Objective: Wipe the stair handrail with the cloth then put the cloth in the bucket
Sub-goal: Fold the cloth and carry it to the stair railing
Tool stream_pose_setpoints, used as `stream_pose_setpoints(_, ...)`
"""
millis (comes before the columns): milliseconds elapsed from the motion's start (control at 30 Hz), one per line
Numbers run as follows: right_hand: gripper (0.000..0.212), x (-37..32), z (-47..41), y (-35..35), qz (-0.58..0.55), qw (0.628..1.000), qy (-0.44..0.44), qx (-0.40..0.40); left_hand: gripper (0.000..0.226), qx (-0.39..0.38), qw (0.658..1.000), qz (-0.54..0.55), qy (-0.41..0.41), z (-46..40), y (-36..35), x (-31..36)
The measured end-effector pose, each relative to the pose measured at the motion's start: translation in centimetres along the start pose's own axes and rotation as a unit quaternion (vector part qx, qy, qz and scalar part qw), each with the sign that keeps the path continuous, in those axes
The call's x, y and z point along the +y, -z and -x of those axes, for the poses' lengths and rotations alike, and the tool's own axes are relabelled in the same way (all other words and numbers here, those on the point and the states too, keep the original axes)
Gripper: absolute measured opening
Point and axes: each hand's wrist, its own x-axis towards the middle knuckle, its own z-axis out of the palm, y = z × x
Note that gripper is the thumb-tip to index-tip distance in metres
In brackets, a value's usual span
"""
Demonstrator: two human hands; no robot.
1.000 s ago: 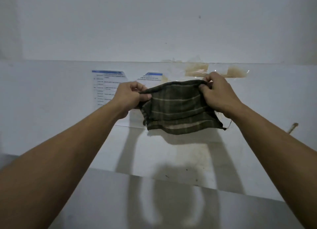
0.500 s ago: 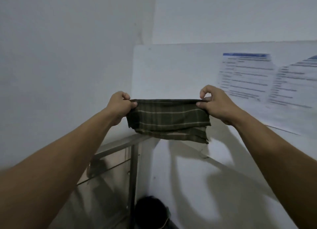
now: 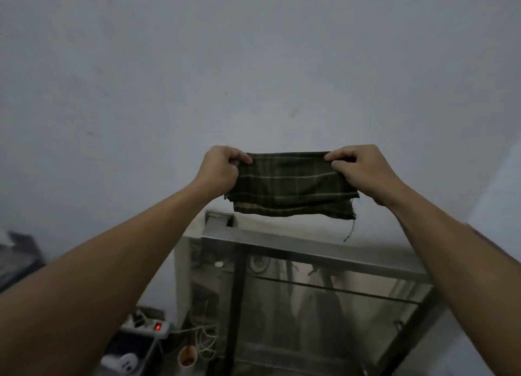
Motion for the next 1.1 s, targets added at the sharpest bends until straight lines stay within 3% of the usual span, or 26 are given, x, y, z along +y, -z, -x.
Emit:
stream_pose_setpoints(100, 0.028, -2.4, -3.7, -6.6, -0.005, 0.993, 0.106, -0.049, 0.020, 0.092, 0.993, -0.071, 0.011, 0.9, 4.5, -3.4)
stream_pose_setpoints(300, 0.043, -10.2, -5.8, -19.3, -0.032, 0.953, 0.272, -0.134, 0.048, 0.199, 0.950, -0.225, 0.083, 7.4, 14.2, -7.4)
stream_pose_setpoints(633, 0.049, -27.4, 2.5, -34.8, -0.109, 0.822, 0.481, -0.284, 0.061, 0.329, 0.845, -0.341, 0.246, 22.2, 30.3, -10.4)
stream_pose_setpoints(867, 0.056, -42.1, 10.3, -44.3, -0.135, 0.732, 0.577, -0.335, 0.070, 0.368, 0.771, -0.410, 0.319, 31.8, 44.3, -12.0)
stream_pose_setpoints(1100, 0.060, -59.3, 15.2, -49.3, -0.146, 0.693, 0.606, -0.361, 0.076, 0.395, 0.736, -0.420, 0.355, 36.3, 60.4, -10.1)
